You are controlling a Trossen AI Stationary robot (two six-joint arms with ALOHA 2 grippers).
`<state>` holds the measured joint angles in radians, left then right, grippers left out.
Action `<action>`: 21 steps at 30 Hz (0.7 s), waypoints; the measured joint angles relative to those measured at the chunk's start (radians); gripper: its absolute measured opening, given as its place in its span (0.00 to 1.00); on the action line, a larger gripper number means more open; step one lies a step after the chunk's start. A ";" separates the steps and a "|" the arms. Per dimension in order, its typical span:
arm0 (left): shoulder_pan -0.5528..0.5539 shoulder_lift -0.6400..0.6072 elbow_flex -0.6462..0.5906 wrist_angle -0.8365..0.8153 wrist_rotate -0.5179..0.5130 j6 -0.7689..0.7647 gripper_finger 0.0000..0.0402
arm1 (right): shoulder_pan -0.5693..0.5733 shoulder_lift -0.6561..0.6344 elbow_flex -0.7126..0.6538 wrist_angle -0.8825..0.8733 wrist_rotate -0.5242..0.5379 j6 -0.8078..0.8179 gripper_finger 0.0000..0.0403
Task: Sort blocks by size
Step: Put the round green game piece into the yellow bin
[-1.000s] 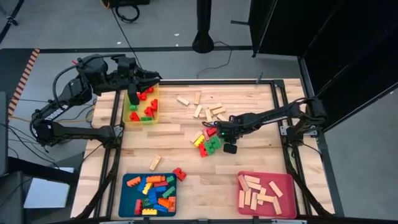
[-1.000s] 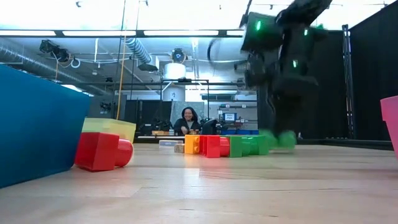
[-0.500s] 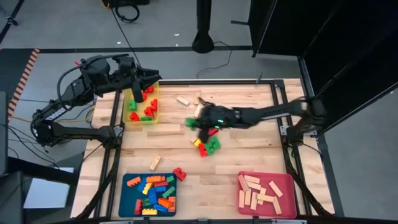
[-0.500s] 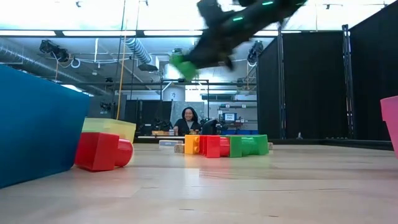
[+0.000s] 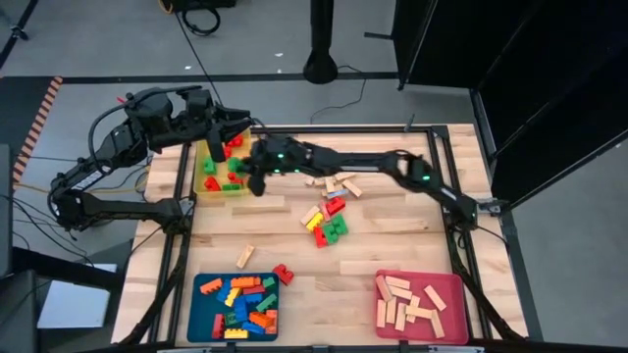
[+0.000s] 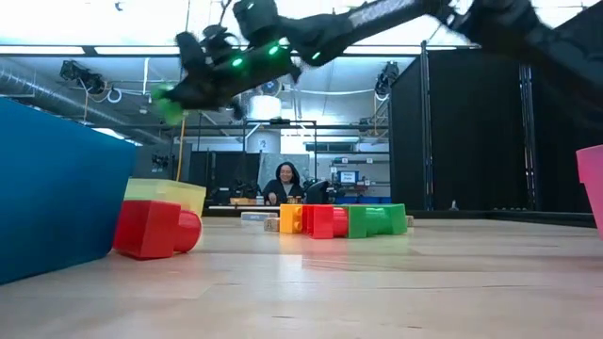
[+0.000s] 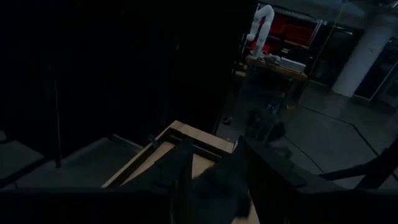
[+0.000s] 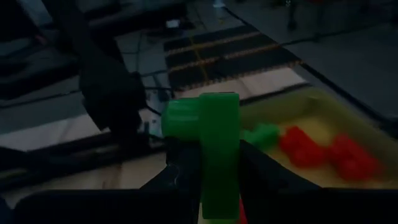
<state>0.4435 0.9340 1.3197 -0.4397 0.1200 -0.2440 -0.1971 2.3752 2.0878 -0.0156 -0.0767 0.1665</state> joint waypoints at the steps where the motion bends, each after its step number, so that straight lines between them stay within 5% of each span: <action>1: 0.000 0.000 0.000 0.000 0.000 0.000 0.36 | -0.002 0.047 0.057 0.007 -0.024 0.011 0.21; 6: 0.000 0.000 0.000 -0.001 0.000 0.000 0.36 | -0.001 0.248 0.268 -0.006 -0.072 0.012 0.23; 14: 0.000 -0.005 0.000 -0.002 0.005 0.006 0.36 | -0.016 0.234 0.271 -0.064 -0.048 0.015 0.73; 17: 0.000 -0.004 0.000 -0.002 0.005 0.002 0.36 | -0.031 0.169 0.252 -0.223 -0.084 0.050 0.78; 21: 0.000 -0.012 0.000 -0.022 0.031 0.001 0.36 | -0.052 0.010 0.252 -0.621 -0.072 -0.161 0.74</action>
<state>0.4435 0.9219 1.3197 -0.4618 0.1511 -0.2432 -0.2487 2.3855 2.3398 -0.6365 -0.1486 0.0054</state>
